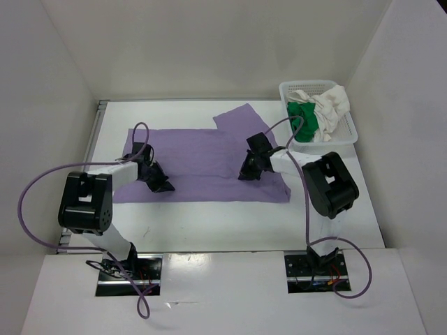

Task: Fold and stack the t-shirts
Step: Fold the flattened tshirt in 1/3 of the way

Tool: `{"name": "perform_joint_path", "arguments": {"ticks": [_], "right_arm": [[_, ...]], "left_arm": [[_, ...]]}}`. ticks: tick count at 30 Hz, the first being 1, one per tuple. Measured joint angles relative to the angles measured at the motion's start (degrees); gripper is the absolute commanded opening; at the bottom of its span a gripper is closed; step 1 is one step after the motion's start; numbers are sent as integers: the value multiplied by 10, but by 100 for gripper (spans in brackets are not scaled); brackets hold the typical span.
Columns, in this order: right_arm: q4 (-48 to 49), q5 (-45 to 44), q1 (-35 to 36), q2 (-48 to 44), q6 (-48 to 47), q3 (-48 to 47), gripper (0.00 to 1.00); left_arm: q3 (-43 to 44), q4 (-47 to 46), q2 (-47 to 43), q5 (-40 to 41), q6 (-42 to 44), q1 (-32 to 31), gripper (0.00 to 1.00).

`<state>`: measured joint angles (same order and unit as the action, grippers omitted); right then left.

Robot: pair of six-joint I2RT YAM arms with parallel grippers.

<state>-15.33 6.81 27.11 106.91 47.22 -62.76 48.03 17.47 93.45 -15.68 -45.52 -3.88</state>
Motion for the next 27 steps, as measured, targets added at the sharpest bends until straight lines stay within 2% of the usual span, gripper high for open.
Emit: {"name": "perform_joint_path", "arguments": {"ticks": [5, 9, 15, 17, 18, 20, 23, 25, 27], "right_arm": [[28, 1, 1, -39, 23, 59, 3], [43, 17, 3, -97, 45, 138, 3], [11, 36, 9, -163, 56, 200, 8], [-9, 38, 9, -164, 53, 194, 11], [-20, 39, 9, -161, 48, 186, 11], [-51, 42, 9, -150, 38, 152, 19], [-74, 45, 9, -133, 17, 76, 20], [-76, 47, 9, -128, 3, 20, 20], [-76, 50, 9, -127, -11, -21, 20]], "left_arm": [[-32, -17, -8, -25, -14, 14, 9], [-91, -9, -59, -54, -14, 23, 11], [-146, 71, -111, -103, -14, 20, 11], [-152, 107, -131, -114, -12, 27, 14], [-151, 129, -148, -116, -12, 34, 19], [-125, 173, -183, -116, -14, 49, 29], [-19, 189, -193, -97, -17, 60, 35], [68, 143, -176, -73, -23, 66, 40], [139, 92, -144, -36, -27, 70, 40]]}}
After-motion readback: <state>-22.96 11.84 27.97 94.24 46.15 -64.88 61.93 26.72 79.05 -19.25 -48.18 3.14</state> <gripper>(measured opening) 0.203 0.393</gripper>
